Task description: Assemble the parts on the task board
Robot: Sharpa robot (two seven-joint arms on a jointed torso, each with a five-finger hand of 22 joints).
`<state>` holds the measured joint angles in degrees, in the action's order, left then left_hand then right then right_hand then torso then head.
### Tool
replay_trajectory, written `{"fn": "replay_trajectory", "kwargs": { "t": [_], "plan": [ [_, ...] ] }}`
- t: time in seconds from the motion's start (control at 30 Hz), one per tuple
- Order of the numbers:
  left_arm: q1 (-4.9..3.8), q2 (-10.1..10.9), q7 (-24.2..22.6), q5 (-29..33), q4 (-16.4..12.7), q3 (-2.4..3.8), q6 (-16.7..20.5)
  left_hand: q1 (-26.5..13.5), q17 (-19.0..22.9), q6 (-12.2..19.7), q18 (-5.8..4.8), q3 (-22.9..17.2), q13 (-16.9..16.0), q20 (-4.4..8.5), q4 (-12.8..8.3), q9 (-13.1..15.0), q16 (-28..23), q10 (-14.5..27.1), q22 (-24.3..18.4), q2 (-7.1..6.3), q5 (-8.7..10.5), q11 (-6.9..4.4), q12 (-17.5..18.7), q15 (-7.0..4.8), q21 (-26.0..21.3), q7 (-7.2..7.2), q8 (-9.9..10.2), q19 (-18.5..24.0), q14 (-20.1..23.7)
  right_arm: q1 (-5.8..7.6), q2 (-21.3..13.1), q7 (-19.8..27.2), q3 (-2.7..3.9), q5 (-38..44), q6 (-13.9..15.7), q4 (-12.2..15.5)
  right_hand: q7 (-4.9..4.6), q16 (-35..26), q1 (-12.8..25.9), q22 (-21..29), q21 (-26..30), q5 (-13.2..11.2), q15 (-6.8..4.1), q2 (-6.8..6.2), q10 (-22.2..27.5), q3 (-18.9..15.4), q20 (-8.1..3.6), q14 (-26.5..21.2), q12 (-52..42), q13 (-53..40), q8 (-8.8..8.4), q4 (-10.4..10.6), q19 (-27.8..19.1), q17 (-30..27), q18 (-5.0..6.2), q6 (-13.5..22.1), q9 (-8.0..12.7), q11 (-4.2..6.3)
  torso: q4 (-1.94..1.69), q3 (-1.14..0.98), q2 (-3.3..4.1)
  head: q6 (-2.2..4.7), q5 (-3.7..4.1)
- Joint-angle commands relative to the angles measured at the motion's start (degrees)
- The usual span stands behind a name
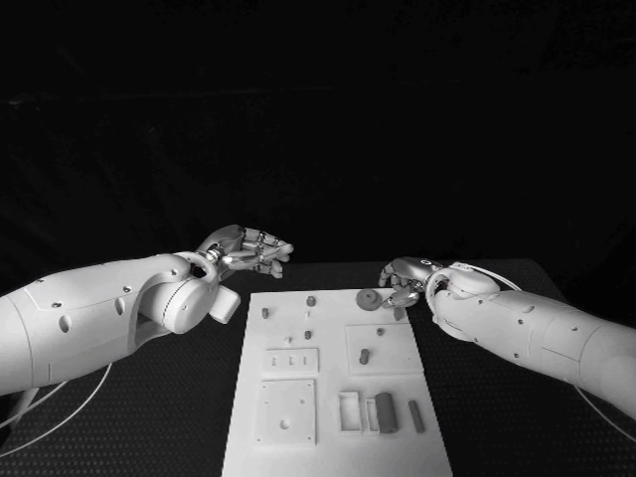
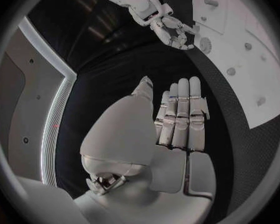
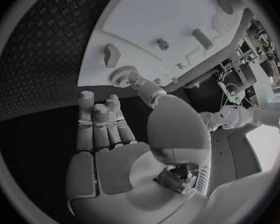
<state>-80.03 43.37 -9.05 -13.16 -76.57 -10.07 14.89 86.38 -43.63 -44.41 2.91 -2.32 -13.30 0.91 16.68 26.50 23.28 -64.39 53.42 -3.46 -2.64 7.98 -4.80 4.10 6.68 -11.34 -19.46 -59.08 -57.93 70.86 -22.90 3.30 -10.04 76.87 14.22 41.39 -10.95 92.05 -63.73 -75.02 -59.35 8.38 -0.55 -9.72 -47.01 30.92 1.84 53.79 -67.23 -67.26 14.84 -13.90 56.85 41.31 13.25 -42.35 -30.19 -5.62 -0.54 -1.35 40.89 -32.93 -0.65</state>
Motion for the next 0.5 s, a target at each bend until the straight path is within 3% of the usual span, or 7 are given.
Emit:
{"fn": "replay_trajectory", "kwargs": {
  "t": [0.03,0.37,0.5],
  "plan": [
    [-0.03,0.1,-0.6,-0.4,-0.6,0.04,-1.0,0.1,-0.1,-0.3,0.49,0.1,-0.1,0.32,0.0,0.1,-0.2,-0.3,0.1,-0.23,-0.19,-0.09,0.3,0.35,-0.2,-0.17,0.2,-0.1,-0.1,0.04,0.4,0.3,0.02,1.4,-0.6,-0.1,-0.69,0.2,0.1,-1.1,-0.4,0.1,-0.12,0.76,-0.1,0.3,-0.69,0.4,-0.4,0.3,0.46,-0.1,0.4,0.0,1.75,-0.5,-0.1,0.24,-0.5,-0.29,0.52,-0.08,0.12],
    [-0.07,0.5,-0.4,-0.7,-1.5,0.05,-0.9,0.1,-0.1,-0.3,0.49,0.1,-0.1,0.32,0.0,0.1,-0.2,-0.3,0.1,-0.24,-0.19,-0.08,0.3,0.36,-0.2,-0.17,0.2,-0.1,-0.1,0.27,1.4,-0.1,0.03,1.3,-0.3,-0.4,-0.47,0.3,0.9,-1.1,-0.7,0.1,-0.35,1.47,0.0,0.4,-0.87,0.7,-1.3,1.6,0.54,0.5,0.6,-0.1,1.75,-0.9,-0.2,0.46,-0.94,-0.44,1.27,-0.02,0.38],
    [-0.1,0.8,-0.3,-1.0,-2.0,0.07,-1.0,0.1,-0.1,-0.3,0.49,0.1,-0.1,0.32,0.0,0.1,-0.3,-0.3,0.1,-0.25,-0.19,-0.08,0.3,0.36,-0.3,-0.16,0.2,-0.1,-0.1,0.44,2.1,-0.3,0.03,1.3,-1.0,-1.4,-0.33,0.7,1.1,-1.1,-1.2,0.0,-0.51,1.79,-0.4,0.4,-1.17,1.4,-1.9,2.5,0.54,0.8,1.1,-0.1,1.75,-1.1,-0.2,0.62,-0.91,-0.43,1.28,-0.19,0.47]
  ]
}}
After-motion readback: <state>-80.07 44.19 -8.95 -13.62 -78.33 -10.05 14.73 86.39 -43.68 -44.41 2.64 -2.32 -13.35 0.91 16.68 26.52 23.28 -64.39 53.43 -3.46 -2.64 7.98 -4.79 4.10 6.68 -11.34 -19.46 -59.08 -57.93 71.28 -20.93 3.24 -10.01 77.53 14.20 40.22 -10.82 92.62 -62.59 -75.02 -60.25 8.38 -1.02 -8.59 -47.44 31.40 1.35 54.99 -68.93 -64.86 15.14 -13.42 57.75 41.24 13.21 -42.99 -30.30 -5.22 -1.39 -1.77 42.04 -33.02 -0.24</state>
